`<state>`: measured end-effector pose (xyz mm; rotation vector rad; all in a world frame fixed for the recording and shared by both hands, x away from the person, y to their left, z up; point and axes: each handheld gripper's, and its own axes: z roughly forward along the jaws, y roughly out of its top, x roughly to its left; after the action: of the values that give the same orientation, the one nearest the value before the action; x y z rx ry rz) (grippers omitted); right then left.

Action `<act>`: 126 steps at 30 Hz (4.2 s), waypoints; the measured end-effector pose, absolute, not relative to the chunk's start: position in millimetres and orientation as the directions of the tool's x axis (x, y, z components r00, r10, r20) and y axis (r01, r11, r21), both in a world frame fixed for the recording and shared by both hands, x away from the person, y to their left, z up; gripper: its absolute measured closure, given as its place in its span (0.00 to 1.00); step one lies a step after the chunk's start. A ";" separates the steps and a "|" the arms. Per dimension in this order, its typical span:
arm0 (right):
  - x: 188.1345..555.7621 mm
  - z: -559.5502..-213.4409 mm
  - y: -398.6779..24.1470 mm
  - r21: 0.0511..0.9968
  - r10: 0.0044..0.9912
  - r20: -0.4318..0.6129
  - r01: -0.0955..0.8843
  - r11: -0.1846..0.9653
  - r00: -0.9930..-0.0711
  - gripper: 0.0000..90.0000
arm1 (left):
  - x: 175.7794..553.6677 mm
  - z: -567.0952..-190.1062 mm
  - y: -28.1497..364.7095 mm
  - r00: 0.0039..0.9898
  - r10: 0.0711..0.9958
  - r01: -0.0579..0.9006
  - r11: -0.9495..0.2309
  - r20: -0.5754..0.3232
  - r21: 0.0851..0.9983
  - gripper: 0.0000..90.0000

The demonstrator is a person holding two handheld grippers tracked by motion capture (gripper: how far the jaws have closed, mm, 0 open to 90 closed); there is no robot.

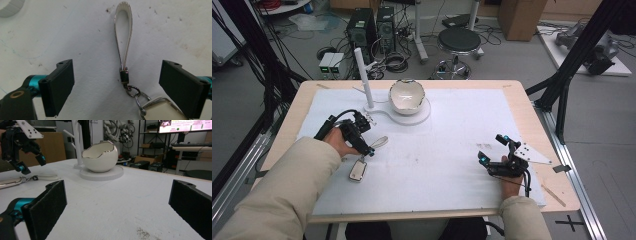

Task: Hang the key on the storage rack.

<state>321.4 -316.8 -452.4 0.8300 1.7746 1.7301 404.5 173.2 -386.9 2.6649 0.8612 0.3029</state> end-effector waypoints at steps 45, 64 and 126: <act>321.4 -452.4 -316.5 0.998 0.736 0.050 0.068 -0.005 -0.675 0.01 | 412.4 -402.4 163.8 0.794 0.607 0.588 -0.779 0.029 0.218 0.90; 321.4 -452.4 -316.5 0.998 0.736 0.050 0.068 -0.005 -0.675 0.01 | 409.3 -390.5 173.9 0.786 0.616 0.567 -0.752 0.051 0.336 0.90; 321.6 -452.2 -316.2 0.997 0.736 0.054 0.080 0.000 -0.675 0.01 | 430.6 -349.7 230.1 0.354 0.934 0.480 -0.220 0.042 0.849 0.90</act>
<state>321.6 -316.2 -452.2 0.8396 1.7855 1.7239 430.6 230.1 -349.7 1.8423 1.2405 0.7412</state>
